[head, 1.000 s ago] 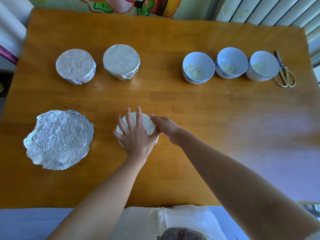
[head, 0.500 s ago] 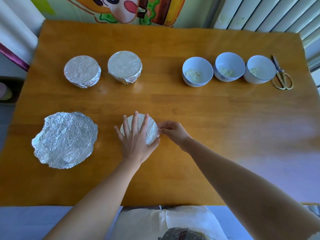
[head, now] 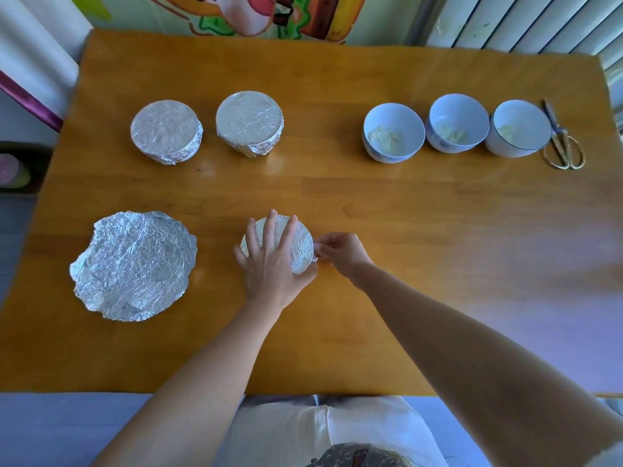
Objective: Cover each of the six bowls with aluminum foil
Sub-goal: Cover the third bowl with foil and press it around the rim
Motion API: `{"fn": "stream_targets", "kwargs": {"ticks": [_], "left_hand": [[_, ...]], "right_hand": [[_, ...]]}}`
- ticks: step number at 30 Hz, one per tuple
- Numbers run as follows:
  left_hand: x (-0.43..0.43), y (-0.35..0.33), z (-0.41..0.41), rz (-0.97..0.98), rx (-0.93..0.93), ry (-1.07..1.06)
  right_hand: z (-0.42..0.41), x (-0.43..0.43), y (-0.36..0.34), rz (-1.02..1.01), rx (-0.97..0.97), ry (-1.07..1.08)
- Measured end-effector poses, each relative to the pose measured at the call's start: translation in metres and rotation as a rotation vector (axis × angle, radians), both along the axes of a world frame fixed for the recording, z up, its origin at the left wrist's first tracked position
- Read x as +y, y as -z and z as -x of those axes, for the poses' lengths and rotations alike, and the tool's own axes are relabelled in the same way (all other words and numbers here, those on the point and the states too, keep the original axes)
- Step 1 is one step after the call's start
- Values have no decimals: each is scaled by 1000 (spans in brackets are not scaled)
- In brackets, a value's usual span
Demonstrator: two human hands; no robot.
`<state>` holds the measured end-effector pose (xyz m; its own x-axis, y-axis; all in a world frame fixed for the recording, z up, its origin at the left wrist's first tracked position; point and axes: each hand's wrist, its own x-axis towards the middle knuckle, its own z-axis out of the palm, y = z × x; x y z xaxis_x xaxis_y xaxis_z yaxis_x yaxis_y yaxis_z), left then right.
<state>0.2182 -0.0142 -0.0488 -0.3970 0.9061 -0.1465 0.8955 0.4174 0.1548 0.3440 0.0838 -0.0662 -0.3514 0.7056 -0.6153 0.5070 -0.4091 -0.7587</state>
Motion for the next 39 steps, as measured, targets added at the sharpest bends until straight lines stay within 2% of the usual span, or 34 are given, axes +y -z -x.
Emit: {"fn": "stream_targets", "kwargs": {"ticks": [11, 15, 18, 23, 35, 39], "left_hand": [[0, 2, -1, -40, 6, -10], [-3, 2, 0, -23, 37, -1], [-6, 3, 2, -25, 50, -2], [-4, 5, 0, -25, 37, -24], [7, -10, -4, 65, -43, -185], [-3, -4, 2, 18, -106, -181]], "right_hand": [[5, 7, -6, -45, -118, 35], [9, 3, -13, -183, -159, -126], [7, 3, -17, -211, -153, -197], [3, -6, -13, -104, -29, -101], [29, 23, -23, -119, -70, -40], [24, 21, -23, -52, 54, 41]]}}
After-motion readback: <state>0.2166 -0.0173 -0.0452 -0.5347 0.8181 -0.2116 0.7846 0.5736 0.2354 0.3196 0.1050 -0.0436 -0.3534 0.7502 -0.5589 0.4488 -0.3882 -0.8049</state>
